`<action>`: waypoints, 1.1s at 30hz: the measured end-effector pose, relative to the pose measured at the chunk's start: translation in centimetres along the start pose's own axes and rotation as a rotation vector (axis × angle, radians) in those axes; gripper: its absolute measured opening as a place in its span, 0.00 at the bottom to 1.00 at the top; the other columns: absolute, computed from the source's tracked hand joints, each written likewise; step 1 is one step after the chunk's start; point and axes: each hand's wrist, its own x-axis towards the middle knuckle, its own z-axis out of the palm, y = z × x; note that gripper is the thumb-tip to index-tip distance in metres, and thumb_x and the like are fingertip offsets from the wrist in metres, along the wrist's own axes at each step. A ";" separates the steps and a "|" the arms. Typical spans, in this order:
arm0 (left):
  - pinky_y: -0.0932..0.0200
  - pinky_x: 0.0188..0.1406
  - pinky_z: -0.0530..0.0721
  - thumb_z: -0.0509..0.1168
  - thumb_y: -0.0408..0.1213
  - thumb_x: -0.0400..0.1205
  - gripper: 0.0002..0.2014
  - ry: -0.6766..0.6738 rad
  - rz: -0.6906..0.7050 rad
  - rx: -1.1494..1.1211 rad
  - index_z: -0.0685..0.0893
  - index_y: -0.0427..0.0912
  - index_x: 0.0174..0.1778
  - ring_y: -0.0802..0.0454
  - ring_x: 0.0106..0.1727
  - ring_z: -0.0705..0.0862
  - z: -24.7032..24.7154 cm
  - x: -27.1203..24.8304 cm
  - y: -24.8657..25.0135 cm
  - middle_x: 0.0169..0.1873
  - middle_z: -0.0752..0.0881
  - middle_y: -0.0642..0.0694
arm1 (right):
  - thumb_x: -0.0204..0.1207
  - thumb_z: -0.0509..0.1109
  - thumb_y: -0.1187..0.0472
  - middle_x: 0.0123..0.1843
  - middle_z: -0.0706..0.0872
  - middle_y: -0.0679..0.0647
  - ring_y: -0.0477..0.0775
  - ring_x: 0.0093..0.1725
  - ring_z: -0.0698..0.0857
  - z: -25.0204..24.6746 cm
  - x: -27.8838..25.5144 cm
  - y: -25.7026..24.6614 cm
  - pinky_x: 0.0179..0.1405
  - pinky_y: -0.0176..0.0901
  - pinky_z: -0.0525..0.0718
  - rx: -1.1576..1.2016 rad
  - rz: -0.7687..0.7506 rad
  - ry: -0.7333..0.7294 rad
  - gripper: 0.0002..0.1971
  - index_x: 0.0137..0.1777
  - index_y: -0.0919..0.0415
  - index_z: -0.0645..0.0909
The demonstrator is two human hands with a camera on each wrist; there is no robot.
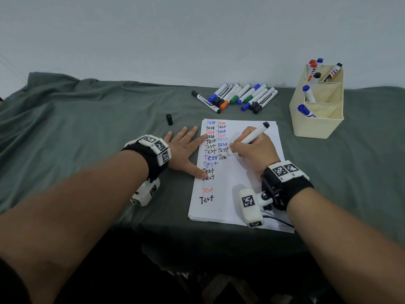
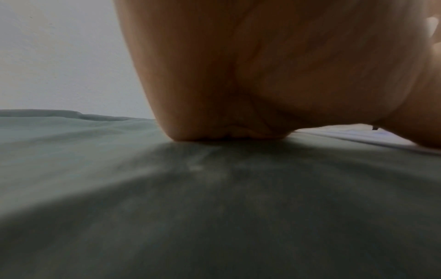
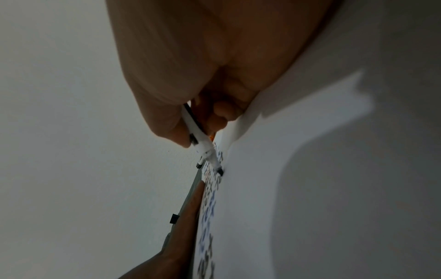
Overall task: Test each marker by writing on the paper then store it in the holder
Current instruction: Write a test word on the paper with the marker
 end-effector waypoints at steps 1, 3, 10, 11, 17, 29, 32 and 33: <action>0.29 0.79 0.33 0.54 0.91 0.47 0.70 0.004 0.000 -0.001 0.28 0.66 0.81 0.47 0.84 0.27 0.0 0.0 0.0 0.83 0.27 0.54 | 0.64 0.78 0.61 0.26 0.85 0.45 0.42 0.27 0.82 0.0 0.0 0.0 0.27 0.33 0.79 0.003 0.003 -0.004 0.11 0.28 0.45 0.82; 0.30 0.79 0.32 0.54 0.91 0.47 0.70 0.012 -0.001 -0.004 0.28 0.67 0.80 0.47 0.84 0.27 0.1 0.0 -0.1 0.83 0.27 0.55 | 0.64 0.79 0.61 0.28 0.87 0.46 0.44 0.28 0.83 -0.1 -0.1 0.0 0.28 0.34 0.80 0.027 0.000 0.001 0.10 0.29 0.46 0.83; 0.31 0.79 0.32 0.54 0.91 0.47 0.70 0.019 0.001 -0.004 0.28 0.68 0.80 0.48 0.84 0.28 0.3 0.2 -0.2 0.83 0.28 0.55 | 0.67 0.78 0.67 0.27 0.85 0.42 0.40 0.28 0.82 -0.3 -0.1 0.0 0.29 0.31 0.79 0.041 -0.018 0.047 0.15 0.27 0.47 0.81; 0.31 0.79 0.32 0.54 0.91 0.47 0.70 0.019 0.002 -0.003 0.28 0.67 0.80 0.48 0.84 0.28 0.3 0.2 -0.2 0.83 0.28 0.55 | 0.66 0.77 0.68 0.27 0.84 0.42 0.40 0.28 0.81 -0.2 -0.1 0.0 0.30 0.33 0.79 0.034 -0.009 0.036 0.15 0.27 0.48 0.80; 0.30 0.79 0.32 0.55 0.91 0.48 0.70 0.009 0.005 0.002 0.28 0.67 0.80 0.48 0.84 0.27 0.2 0.2 -0.3 0.83 0.27 0.55 | 0.66 0.77 0.68 0.26 0.83 0.44 0.43 0.28 0.80 -0.4 0.0 0.1 0.29 0.36 0.79 0.057 -0.002 0.023 0.15 0.27 0.49 0.79; 0.31 0.80 0.33 0.55 0.90 0.49 0.69 0.029 0.019 0.004 0.29 0.67 0.81 0.48 0.84 0.28 0.4 0.3 -0.5 0.83 0.28 0.56 | 0.63 0.82 0.55 0.31 0.86 0.56 0.53 0.31 0.81 -0.9 1.1 1.7 0.34 0.48 0.78 0.279 0.049 0.114 0.08 0.33 0.50 0.85; 0.32 0.82 0.38 0.55 0.90 0.50 0.67 0.074 0.024 0.018 0.33 0.68 0.82 0.48 0.86 0.34 0.6 0.2 -0.7 0.85 0.33 0.56 | 0.62 0.86 0.48 0.31 0.86 0.56 0.54 0.32 0.80 -0.8 1.4 2.1 0.35 0.50 0.77 0.314 0.076 0.127 0.13 0.36 0.51 0.85; 0.33 0.82 0.42 0.54 0.90 0.50 0.66 0.107 0.024 0.022 0.37 0.69 0.82 0.47 0.86 0.38 0.6 0.2 -0.7 0.85 0.37 0.56 | 0.61 0.86 0.46 0.31 0.85 0.55 0.52 0.30 0.79 -0.8 1.4 2.1 0.34 0.49 0.77 0.315 0.082 0.129 0.15 0.37 0.51 0.85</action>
